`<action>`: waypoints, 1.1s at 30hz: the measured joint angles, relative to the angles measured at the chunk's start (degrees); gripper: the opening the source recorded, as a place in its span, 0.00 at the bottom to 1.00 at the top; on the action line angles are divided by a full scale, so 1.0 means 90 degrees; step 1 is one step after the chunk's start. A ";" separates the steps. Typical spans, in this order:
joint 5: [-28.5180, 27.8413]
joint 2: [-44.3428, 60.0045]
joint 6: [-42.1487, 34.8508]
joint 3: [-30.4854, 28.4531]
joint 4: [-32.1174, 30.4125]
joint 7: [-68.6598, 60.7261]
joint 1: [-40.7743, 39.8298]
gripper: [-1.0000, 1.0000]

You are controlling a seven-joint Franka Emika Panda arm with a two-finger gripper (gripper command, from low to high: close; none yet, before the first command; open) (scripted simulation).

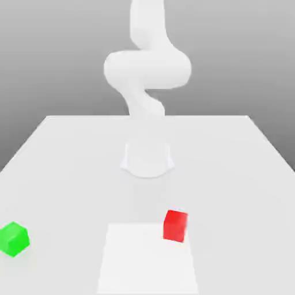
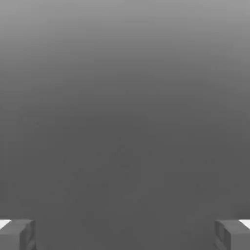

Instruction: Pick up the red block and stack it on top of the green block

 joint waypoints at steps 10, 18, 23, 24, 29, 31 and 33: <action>0.0161 0.2020 0.1500 0.0732 -0.1847 0.1307 -0.0082 0.50; 0.0158 0.4216 0.3104 0.1184 -0.3304 0.2547 -0.0035 0.50; -0.0772 0.5510 0.4158 0.0622 -0.3243 0.3310 0.0312 0.50; -0.0901 0.5740 0.4354 0.0416 -0.3213 0.3404 0.0486 0.50; -0.0987 0.5886 0.4486 0.0289 -0.3194 0.3467 0.0596 0.00; -0.1038 0.5959 0.4549 0.0229 -0.3184 0.3505 0.0645 0.00; -0.0860 0.5727 0.4353 0.0380 -0.3217 0.3379 0.0540 0.00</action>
